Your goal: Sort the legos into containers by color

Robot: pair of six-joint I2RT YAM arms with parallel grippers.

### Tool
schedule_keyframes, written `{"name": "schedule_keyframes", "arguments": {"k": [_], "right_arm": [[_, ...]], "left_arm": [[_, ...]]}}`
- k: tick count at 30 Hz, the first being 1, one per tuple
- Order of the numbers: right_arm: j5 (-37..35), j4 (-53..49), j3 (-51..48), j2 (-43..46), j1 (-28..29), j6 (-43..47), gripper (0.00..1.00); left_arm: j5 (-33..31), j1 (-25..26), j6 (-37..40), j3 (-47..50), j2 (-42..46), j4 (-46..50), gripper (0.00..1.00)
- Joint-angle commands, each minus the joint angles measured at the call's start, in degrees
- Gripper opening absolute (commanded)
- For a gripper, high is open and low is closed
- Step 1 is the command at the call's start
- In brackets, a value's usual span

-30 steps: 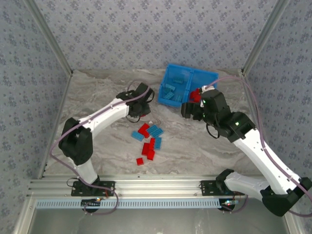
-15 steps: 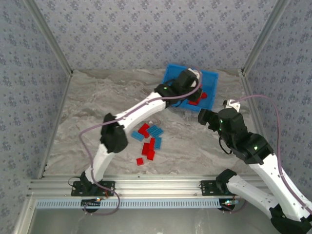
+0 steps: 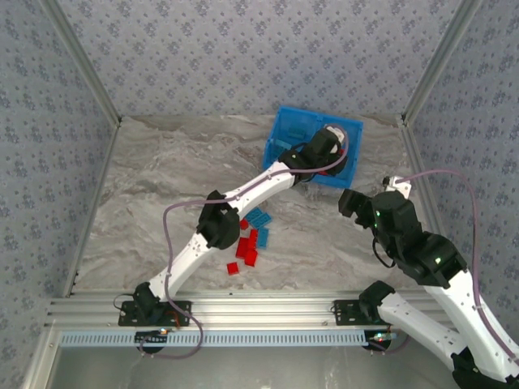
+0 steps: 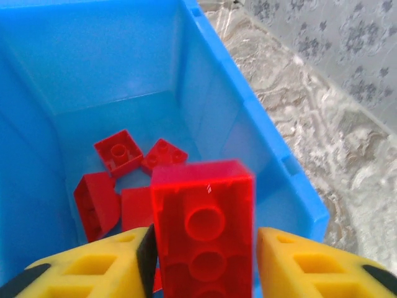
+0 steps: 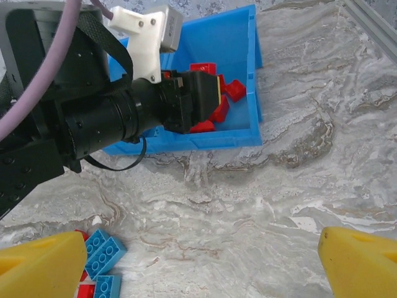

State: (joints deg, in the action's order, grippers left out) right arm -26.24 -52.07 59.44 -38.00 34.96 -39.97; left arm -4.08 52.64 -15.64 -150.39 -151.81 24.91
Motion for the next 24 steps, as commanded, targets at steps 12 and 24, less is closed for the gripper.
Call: {"name": "schedule_keyframes", "arguments": {"k": [12,24], "right_arm": [[2.5,-3.5,-1.7,1.3,0.1,-0.2,0.98],[23.1,9.4,-7.4,-16.3,9.3,0.7,0.97]], "left_arm": [[6.9,-1.2,3.0,2.6,18.4,7.2,0.74],[-2.6,-6.1,3.2,67.6,71.8,0.3,0.86]]}}
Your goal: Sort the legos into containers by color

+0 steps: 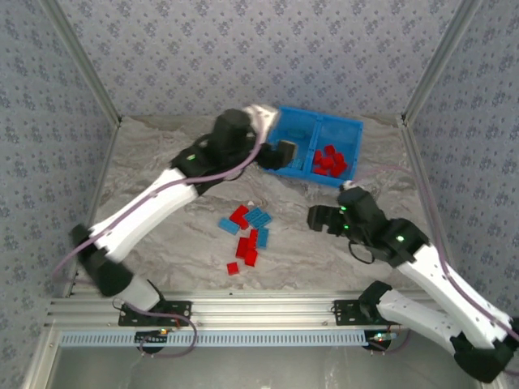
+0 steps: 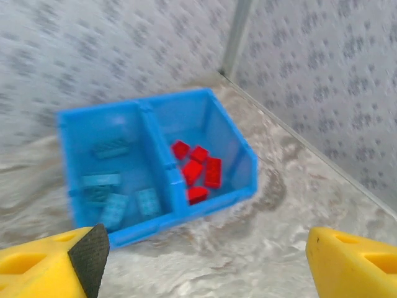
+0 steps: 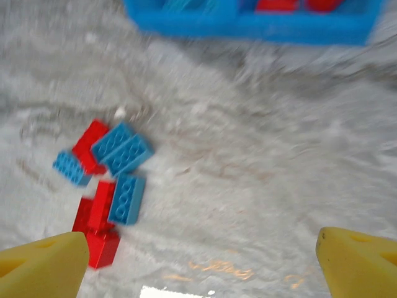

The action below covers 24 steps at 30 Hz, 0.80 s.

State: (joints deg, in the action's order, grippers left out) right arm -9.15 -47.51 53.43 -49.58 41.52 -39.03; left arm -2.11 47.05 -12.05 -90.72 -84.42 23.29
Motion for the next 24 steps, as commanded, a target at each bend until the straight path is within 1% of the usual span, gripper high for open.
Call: {"name": "schedule_keyframes", "arguments": {"k": [1,5,9,12,15,17,20,22,24], "right_arm": [[6.9,6.3,-1.6,-7.6,4.2,-0.8,0.98],[9.1,12.7,-1.9,-18.4,8.0,-2.8,0.98],[11.2,18.3,-1.0,-27.6,9.0,-3.4,0.97],[13.6,20.6,0.9,-34.3,9.2,-2.9,0.88],[14.3,22.0,0.8,-38.6,9.1,-4.2,0.71],[15.9,23.6,0.4,-41.2,8.9,-4.6,0.63],[17.4,25.5,0.4,-44.1,9.0,-5.5,0.56],[16.9,26.4,0.0,-45.0,9.1,-6.4,0.54],[16.0,26.3,-0.3,-45.8,9.0,-7.2,0.49]], "left_arm": [[-6.2,-0.7,-0.9,11.5,7.9,3.2,0.87],[-11.4,-1.4,-4.8,23.3,19.2,8.0,0.90],[-12.1,-2.2,-9.8,31.8,26.5,8.5,0.93],[-11.9,-2.6,-11.7,34.9,29.3,7.6,0.95],[-12.3,-2.8,-11.7,35.1,29.5,7.8,0.96],[-12.4,-2.8,-11.3,34.5,28.9,8.0,0.96],[-12.5,-2.9,-10.9,34.0,27.9,8.0,0.96],[-12.3,-2.9,-10.9,33.8,27.2,7.9,0.96],[-12.1,-2.9,-11.1,33.7,26.7,7.7,0.96]]}}
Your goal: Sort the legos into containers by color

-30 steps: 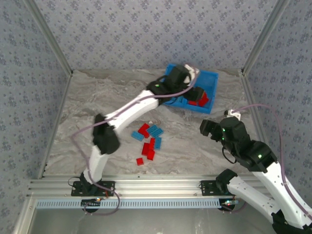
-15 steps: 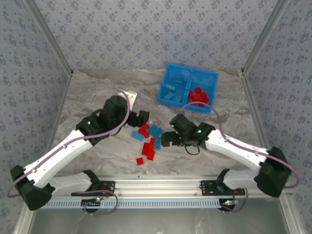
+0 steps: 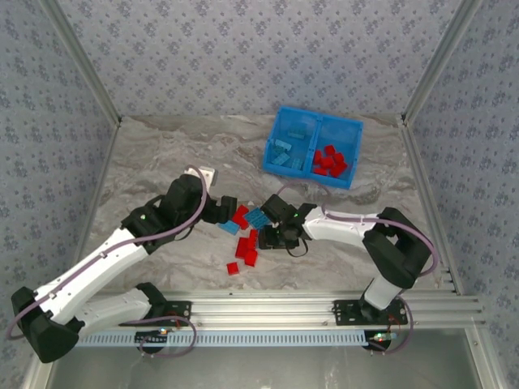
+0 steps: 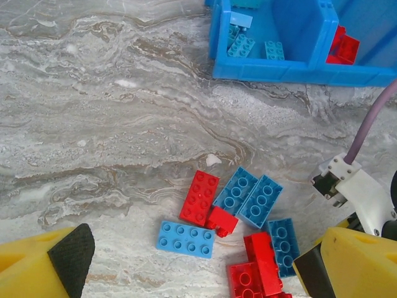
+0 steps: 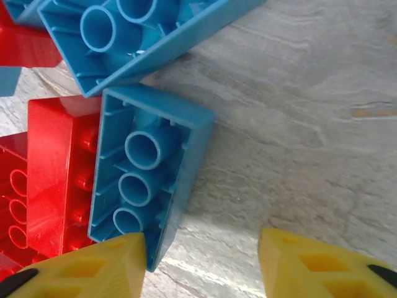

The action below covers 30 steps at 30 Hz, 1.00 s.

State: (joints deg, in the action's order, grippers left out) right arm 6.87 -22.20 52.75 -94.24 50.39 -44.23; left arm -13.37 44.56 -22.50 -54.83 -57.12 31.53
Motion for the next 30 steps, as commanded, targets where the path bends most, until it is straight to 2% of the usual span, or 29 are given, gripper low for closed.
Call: {"name": "schedule_keyframes", "arguments": {"k": [1,5,10,16,24,27,30], "right_arm": [[-0.5,0.6,0.3,-1.7,0.1,-2.2,0.46],[-2.8,-3.3,1.4,-3.3,0.0,-2.0,0.27],[-5.8,-5.9,1.0,-1.8,0.0,-2.3,0.20],[-8.8,-8.4,0.3,2.0,-0.2,-2.9,0.06],[-16.9,-13.9,-0.1,13.3,0.0,-2.7,0.00],[-21.5,-17.5,3.5,17.1,-0.4,0.5,0.00],[-24.4,-19.4,8.9,16.6,-2.5,5.6,0.00]], "left_arm": [[-0.8,-0.5,-0.7,-2.1,-0.8,-0.7,0.96],[-0.8,-0.5,-1.0,-2.1,-1.0,-0.9,0.96],[-1.2,-0.4,-1.3,-2.2,-1.3,-1.2,0.96],[-0.7,-0.5,-1.8,-2.3,-2.2,-1.6,0.97],[-1.4,-0.4,-1.7,-2.5,-2.0,-1.6,0.97],[-1.7,-0.4,-1.8,-2.3,-1.6,-1.6,0.97],[-1.9,-0.5,-2.1,-2.0,-0.8,-1.9,0.97]]}}
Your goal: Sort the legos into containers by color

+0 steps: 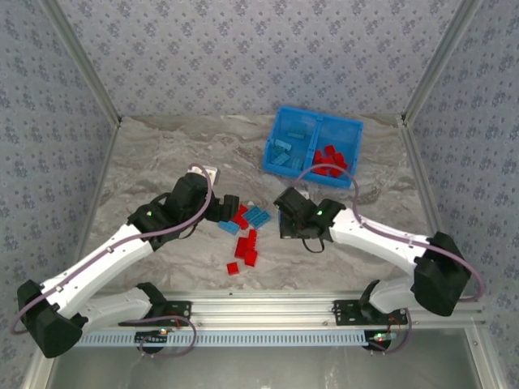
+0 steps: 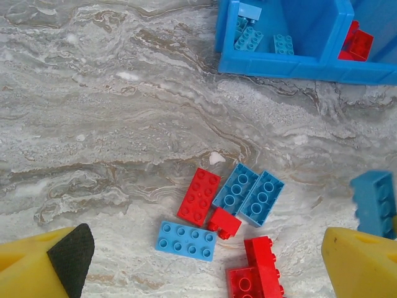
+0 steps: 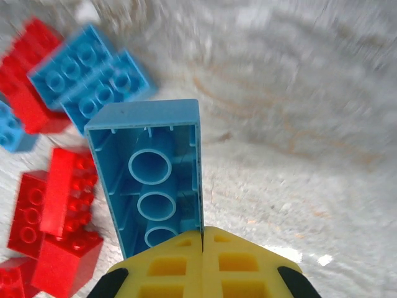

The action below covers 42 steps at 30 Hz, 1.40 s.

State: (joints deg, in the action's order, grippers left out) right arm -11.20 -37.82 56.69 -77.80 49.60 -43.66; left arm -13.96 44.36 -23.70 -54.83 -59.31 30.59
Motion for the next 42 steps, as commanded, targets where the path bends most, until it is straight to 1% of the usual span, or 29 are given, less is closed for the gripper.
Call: {"name": "schedule_keyframes", "arguments": {"k": [1,4,7,10,12,15,18,21,23,24,28,30,36,38,39,41,42], "right_arm": [[-6.4,-3.4,7.1,-0.8,-3.0,6.7,0.00],[-6.3,-1.4,15.6,-6.4,-7.5,13.3,0.00],[-6.1,-0.6,25.4,-15.5,-12.6,17.9,0.00],[-4.7,-1.4,36.7,-26.3,-17.2,20.9,0.00],[-4.9,-4.0,46.0,-34.7,-19.3,22.5,0.00],[-8.2,-9.4,58.8,-44.9,-21.6,23.8,0.00],[-13.5,-12.7,68.2,-52.6,-23.6,24.9,0.00],[-13.7,-15.9,77.0,-58.5,-25.2,26.9,0.01],[-13.8,-18.6,82.4,-61.6,-25.4,28.2,0.06],[-13.5,-19.6,84.6,-62.6,-25.4,28.8,0.10],[-13.2,-20.3,86.8,-61.3,-25.1,29.4,0.25],[-12.8,-20.0,86.8,-59.6,-24.9,29.3,0.28],[-10.0,-21.7,86.1,-51.7,-24.1,28.2,0.27],[-8.5,-21.5,81.4,-46.2,-23.2,27.6,0.28],[-7.1,-19.9,76.8,-42.3,-22.6,27.5,0.30],[-4.0,-15.4,67.8,-34.2,-21.3,27.4,0.39],[-1.7,-12.2,60.9,-28.4,-20.4,27.3,0.50]], "left_arm": [[-1.3,-0.2,-0.9,-2.0,1.6,-1.1,0.97],[-1.0,-0.2,-0.8,-1.7,2.4,-1.4,0.96],[0.8,-0.2,-0.6,-1.4,3.5,-1.0,0.96],[3.5,-0.2,-1.0,0.1,5.7,-1.9,0.97],[4.2,-0.2,-2.0,1.6,7.7,-2.3,0.97],[3.7,-0.2,-3.5,3.0,10.1,-1.2,0.97],[3.4,-0.2,-4.6,3.8,11.9,0.6,0.97],[3.2,-0.2,-5.6,4.7,13.7,1.7,0.97],[3.0,-0.2,-5.9,5.3,14.6,2.0,0.97],[2.8,-0.2,-6.0,5.6,14.8,2.0,0.97],[1.8,-0.2,-6.8,5.7,14.5,2.3,0.97],[1.6,-0.2,-7.6,5.7,13.9,2.3,0.97],[0.3,-0.2,-11.8,4.9,10.1,3.8,0.97],[-0.2,-0.2,-13.8,4.4,7.8,4.7,0.97],[-1.1,-0.3,-15.8,4.2,6.3,5.4,0.97],[-3.0,-0.2,-21.2,3.9,3.5,6.8,0.97],[-3.8,-0.4,-24.6,3.9,2.1,7.4,0.97]]}}
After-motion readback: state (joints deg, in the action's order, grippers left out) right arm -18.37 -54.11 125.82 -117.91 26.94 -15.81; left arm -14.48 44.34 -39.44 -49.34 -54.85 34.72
